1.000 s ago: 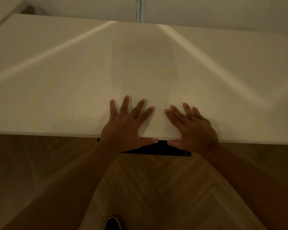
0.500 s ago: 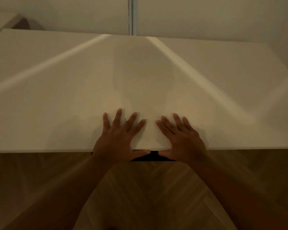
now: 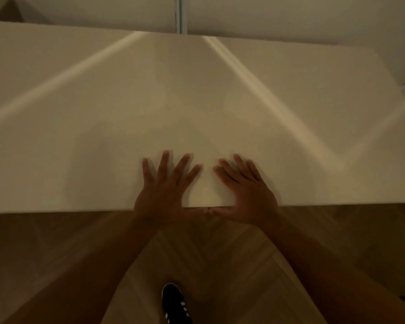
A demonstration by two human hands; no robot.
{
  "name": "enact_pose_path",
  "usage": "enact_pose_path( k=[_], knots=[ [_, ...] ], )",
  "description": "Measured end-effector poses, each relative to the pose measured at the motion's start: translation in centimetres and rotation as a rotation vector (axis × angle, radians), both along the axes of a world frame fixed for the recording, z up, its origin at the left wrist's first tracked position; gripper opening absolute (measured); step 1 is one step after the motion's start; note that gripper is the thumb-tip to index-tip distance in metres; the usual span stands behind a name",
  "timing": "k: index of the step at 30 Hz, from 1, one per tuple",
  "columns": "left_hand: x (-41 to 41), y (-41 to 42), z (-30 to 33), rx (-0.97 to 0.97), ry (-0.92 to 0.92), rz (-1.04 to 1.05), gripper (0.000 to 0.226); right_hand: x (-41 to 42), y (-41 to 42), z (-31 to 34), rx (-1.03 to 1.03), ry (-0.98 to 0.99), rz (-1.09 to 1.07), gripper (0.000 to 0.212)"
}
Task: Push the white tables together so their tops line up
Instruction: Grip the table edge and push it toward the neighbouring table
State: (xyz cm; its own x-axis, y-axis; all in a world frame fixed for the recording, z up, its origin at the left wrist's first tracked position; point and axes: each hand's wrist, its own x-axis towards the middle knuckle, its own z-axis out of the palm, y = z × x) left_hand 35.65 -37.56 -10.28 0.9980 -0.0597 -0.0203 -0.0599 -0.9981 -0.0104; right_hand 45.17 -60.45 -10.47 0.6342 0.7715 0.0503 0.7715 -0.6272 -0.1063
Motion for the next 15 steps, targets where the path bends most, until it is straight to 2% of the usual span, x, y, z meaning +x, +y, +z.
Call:
enact_pose_path(
  k=[4, 10, 15],
  knots=[
    [0.3, -0.4, 0.5, -0.051, 0.035, 0.052, 0.087, 0.1, 0.5, 1.0, 0.012, 0.086, -0.077, 0.089],
    [1.1, -1.0, 1.9, -0.123, 0.077, 0.116, 0.081, 0.6, 1.8, 1.7, -0.051, 0.163, -0.237, 0.081],
    [2.4, -1.8, 5.0, -0.131, 0.207, 0.153, 0.069, 0.5, 2.6, 2.6, -0.003, 0.283, -0.306, 0.076]
  ],
)
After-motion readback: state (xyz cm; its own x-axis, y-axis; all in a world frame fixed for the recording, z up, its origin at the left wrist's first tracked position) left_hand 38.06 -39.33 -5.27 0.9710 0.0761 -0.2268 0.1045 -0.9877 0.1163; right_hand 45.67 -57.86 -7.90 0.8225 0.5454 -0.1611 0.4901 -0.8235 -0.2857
